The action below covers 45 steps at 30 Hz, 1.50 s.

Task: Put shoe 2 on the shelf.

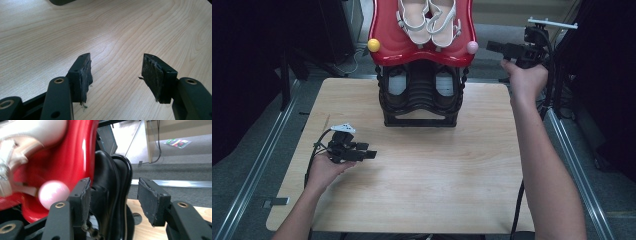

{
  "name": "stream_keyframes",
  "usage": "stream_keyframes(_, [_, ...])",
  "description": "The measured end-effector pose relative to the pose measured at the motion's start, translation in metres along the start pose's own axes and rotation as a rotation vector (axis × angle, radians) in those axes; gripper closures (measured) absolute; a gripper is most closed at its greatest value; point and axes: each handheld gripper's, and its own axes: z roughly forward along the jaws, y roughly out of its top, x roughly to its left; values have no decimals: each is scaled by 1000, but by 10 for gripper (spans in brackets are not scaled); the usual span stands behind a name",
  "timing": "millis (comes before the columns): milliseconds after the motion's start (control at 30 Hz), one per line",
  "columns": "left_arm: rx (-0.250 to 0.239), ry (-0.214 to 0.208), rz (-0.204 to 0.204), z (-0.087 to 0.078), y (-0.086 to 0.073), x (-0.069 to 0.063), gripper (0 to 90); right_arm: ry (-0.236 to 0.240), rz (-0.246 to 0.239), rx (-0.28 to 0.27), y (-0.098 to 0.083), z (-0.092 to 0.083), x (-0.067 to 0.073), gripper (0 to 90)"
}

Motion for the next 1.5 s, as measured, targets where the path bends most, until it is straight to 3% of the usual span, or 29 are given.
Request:
stream_keyframes(167, [-5, -2, 0, 1, 0, -1, 411, 0, -9, 15, -23, -1, -6, 439])
stream_keyframes(400, [-4, -1, 7, -1, 0, -1, 410, 56, 17, 44, -55, -6, -11, 428])
stream_keyframes(633, [-13, -6, -2, -1, 0, 0, 407, 100, -11, 84, -88, -12, -9, 421])
stream_keyframes(800, [-12, -6, -4, 0, 0, 0, 407, 127, -6, 95, -109, -11, -9, 420])
stream_keyframes(833, [-11, -5, -3, 0, 0, 0, 407, 137, -10, 106, -121, -10, -8, 420])
stream_keyframes(1100, [-8, -4, 2, -1, 0, 0, 407, 188, -22, 160, -166, -3, -2, 419])
stream_keyframes(1500, [-5, -5, 6, 0, 0, -1, 406, 242, -65, 225, -213, 10, 11, 418])
